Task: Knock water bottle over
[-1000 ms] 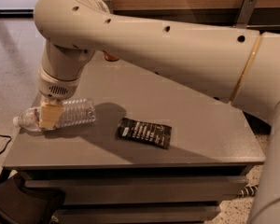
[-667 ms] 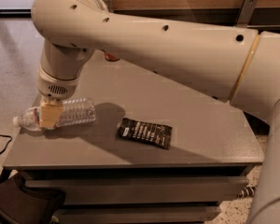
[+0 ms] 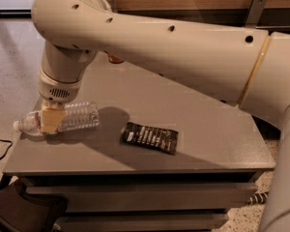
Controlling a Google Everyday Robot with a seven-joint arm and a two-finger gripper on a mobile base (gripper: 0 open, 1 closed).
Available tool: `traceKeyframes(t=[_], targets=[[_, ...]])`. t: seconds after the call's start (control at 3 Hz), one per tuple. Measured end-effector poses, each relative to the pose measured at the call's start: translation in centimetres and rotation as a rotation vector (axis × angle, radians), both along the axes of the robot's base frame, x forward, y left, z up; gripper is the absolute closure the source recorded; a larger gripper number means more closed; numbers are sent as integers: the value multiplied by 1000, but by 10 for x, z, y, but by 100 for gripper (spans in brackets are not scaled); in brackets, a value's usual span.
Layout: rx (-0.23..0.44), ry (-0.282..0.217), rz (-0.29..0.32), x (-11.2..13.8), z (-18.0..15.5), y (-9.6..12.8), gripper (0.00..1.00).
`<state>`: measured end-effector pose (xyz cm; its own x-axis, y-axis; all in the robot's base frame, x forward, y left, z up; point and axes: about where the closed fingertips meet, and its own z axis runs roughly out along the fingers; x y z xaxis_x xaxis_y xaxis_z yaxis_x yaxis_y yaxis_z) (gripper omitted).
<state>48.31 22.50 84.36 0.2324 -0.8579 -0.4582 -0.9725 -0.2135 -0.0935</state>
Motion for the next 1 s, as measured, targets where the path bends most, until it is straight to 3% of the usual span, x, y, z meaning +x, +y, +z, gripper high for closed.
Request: traceKeyframes(t=[0.33, 0.67, 1.0], targets=[[0, -2, 2, -1, 1, 0, 40], [-1, -4, 4, -2, 1, 0, 9], [-1, -5, 5, -3, 2, 1, 0]])
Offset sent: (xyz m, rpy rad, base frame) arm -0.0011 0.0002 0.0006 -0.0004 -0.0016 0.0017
